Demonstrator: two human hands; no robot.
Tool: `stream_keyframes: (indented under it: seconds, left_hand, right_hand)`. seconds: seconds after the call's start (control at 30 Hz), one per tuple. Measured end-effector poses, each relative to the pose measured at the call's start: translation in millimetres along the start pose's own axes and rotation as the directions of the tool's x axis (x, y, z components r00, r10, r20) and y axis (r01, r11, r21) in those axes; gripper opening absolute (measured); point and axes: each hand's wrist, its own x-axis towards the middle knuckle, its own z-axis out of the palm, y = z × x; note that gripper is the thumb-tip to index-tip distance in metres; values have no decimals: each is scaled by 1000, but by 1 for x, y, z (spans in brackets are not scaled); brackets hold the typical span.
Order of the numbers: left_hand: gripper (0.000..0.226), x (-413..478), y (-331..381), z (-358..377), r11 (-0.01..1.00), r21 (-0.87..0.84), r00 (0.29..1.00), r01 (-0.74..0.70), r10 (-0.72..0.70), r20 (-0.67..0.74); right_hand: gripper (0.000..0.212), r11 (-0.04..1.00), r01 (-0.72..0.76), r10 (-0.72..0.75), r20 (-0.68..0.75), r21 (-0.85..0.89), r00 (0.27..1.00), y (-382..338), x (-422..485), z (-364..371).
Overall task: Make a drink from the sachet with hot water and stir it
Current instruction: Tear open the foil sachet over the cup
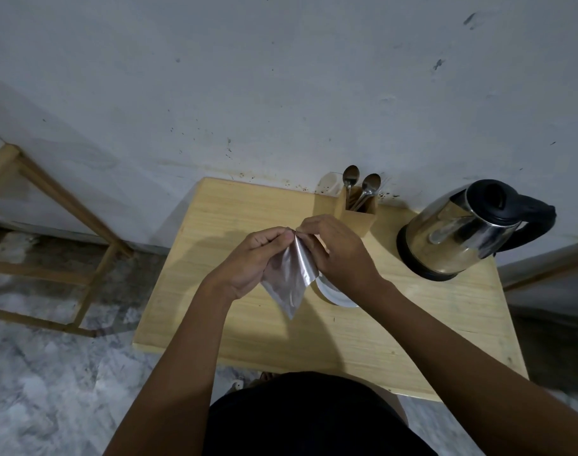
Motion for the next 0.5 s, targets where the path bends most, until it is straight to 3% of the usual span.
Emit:
stream_keyframes:
  seconds: [0.07, 0.1, 0.17, 0.27, 0.33, 0.43, 0.5]
  left_hand:
    - [26, -3, 2, -4, 996, 85, 1000, 18, -19, 4]
    - [26, -4, 4, -6, 990, 135, 999, 37, -37, 0]
    - [24, -6, 10, -8, 973, 222, 998, 60, -62, 3]
    - [25, -2, 12, -4, 962, 270, 999, 34, -33, -8]
    - [29, 1, 9, 2, 977, 213, 998, -17, 31, -62]
    - [26, 6, -1, 11, 993, -102, 985, -52, 35, -168]
    - [31, 9, -6, 16, 968, -247, 988, -44, 6, -154]
  right_hand:
    - [6, 940, -262, 226, 175, 221, 958, -6, 8, -12]
    - [4, 858, -416, 332, 294, 301, 897, -8, 13, -18]
    - [3, 752, -575, 415, 446, 323, 793, -7, 19, -27]
    - [2, 759, -580, 419, 458, 297, 784, -1, 21, -32]
    - [2, 798, -517, 389, 389, 311, 835, 0, 20, -27]
    - [6, 914, -315, 284, 152, 255, 947, -4, 18, -14]
    - [8, 956, -238, 241, 7, 170, 971, -10, 15, -5]
